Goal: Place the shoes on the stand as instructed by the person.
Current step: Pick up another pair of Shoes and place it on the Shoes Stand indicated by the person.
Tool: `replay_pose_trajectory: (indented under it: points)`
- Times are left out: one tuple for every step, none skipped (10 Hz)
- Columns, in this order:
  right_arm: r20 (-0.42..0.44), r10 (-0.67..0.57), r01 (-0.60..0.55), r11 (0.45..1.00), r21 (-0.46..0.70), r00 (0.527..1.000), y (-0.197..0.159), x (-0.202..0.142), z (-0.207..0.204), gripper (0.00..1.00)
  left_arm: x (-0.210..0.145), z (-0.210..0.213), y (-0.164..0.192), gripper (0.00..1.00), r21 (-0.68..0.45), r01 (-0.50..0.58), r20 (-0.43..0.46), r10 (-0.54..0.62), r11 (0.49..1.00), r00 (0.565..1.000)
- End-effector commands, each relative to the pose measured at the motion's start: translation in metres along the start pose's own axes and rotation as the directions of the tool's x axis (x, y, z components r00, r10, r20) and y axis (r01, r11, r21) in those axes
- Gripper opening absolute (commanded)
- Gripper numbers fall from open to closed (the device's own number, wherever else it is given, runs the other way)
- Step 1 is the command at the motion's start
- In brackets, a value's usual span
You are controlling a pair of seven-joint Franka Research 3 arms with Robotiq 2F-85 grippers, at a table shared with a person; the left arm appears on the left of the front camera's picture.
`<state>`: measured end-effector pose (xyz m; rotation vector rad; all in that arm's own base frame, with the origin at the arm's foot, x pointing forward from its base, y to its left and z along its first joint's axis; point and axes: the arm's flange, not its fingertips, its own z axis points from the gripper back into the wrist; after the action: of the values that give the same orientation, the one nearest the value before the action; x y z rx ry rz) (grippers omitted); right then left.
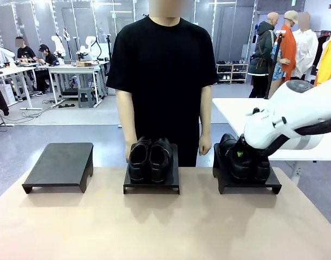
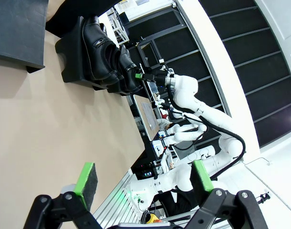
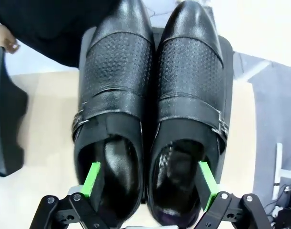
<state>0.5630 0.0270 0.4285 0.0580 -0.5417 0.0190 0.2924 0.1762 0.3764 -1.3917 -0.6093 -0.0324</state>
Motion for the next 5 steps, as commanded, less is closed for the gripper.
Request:
replay_pose_trajectory:
  points:
    - [-0.024,-0.05,0.052,0.993,0.103,0.998,-0.024,-0.02,0.058,0.97,-0.001,0.002,-0.002,1.0,-0.009,0.02,-0.011,-0.021,1.0,1.0]
    - [-0.052,-0.08,0.088,0.983,0.162,0.995,-0.038,-0.031,0.079,0.97,-0.001,0.002,-0.002,1.0,-0.009,0.02,-0.011,-0.021,1.0,1.0]
    - [-0.095,-0.1,0.121,0.96,0.252,0.99,-0.055,-0.048,0.103,0.97,-0.001,0.002,-0.002,1.0,-0.009,0.02,-0.011,-0.021,1.0,1.0]
    - [-0.136,-0.115,0.157,0.919,0.36,0.984,-0.074,-0.067,0.126,0.97,-0.001,0.002,-0.002,1.0,-0.009,0.02,-0.011,-0.021,1.0,1.0]
    - [-0.161,-0.132,0.19,0.884,0.427,0.978,-0.094,-0.085,0.142,0.97,-0.001,0.002,-0.002,1.0,-0.009,0.02,-0.011,-0.021,1.0,1.0]
